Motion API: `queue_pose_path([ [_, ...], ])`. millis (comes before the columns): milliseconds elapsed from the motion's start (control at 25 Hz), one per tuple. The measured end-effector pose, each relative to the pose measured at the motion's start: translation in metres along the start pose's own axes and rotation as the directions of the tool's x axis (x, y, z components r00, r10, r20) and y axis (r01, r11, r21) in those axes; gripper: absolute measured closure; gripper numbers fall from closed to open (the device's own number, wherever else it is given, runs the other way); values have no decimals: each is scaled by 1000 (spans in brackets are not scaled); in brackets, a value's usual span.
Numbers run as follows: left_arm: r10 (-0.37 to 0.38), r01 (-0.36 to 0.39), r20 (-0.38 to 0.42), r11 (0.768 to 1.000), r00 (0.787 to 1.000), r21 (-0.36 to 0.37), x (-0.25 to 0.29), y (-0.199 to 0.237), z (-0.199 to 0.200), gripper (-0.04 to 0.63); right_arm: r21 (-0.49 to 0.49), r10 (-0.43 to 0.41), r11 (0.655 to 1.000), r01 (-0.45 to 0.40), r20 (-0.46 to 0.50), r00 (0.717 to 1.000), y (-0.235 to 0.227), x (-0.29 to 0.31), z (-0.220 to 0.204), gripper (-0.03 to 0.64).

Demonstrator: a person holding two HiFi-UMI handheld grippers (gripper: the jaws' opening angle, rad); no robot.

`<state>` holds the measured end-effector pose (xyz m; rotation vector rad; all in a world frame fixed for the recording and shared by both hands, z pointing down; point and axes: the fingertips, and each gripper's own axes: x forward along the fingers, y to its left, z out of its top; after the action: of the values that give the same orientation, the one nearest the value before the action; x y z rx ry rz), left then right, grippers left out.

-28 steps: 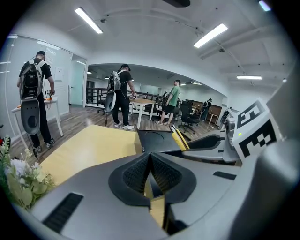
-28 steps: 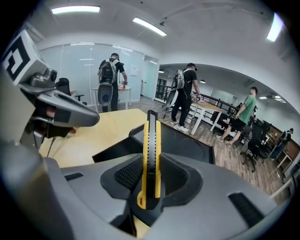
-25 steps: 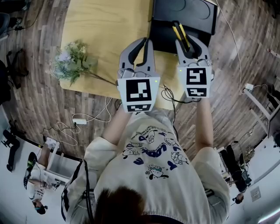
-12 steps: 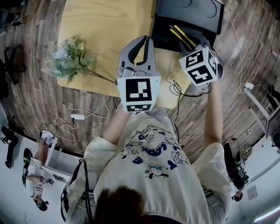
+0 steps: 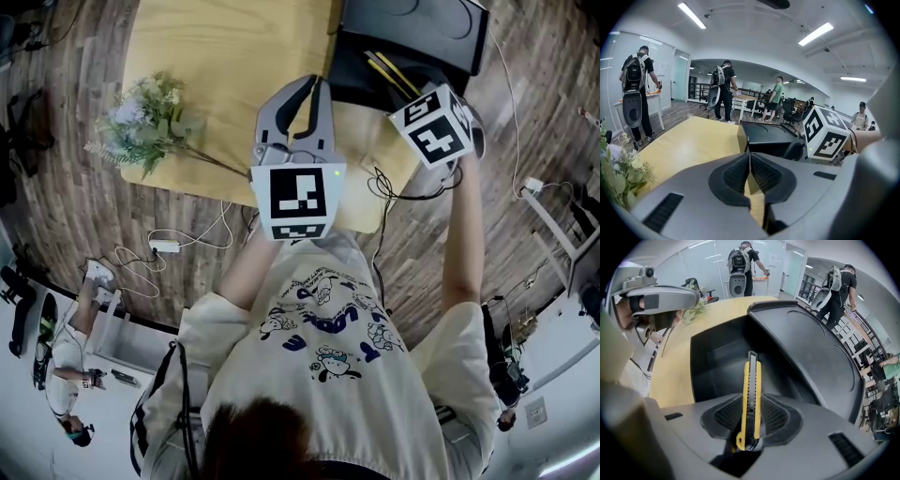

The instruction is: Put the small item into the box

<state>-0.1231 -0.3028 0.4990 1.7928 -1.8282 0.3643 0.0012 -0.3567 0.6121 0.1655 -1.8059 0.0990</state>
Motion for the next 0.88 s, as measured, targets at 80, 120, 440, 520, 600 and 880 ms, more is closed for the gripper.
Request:
queue_pose_path([
  [80,-3,3,0,1000,1000,-1,0,-1,-1,574,13,2,1000,-2,6,1000,-1,0,0,482],
  [120,-4,4,1,1000,1000,-1,0,-2,-1,574,16,-4,1000,4,12,1000,-2,-1,1,477],
  [440,-11,10,36,1000,999,16,-5,-11,9,574,94,-86,993,70,179,980,-6,-36,23,480],
  [520,-13,11,59,1000,998,24,-10,-15,19,574,148,-133,984,97,256,957,-6,-57,33,512],
  [600,-15,12,84,999,996,32,-17,-21,31,574,202,-184,972,121,329,926,-5,-81,41,534],
  [880,-34,17,200,996,979,86,-47,-43,78,574,427,-401,888,172,535,744,5,-171,60,568],
])
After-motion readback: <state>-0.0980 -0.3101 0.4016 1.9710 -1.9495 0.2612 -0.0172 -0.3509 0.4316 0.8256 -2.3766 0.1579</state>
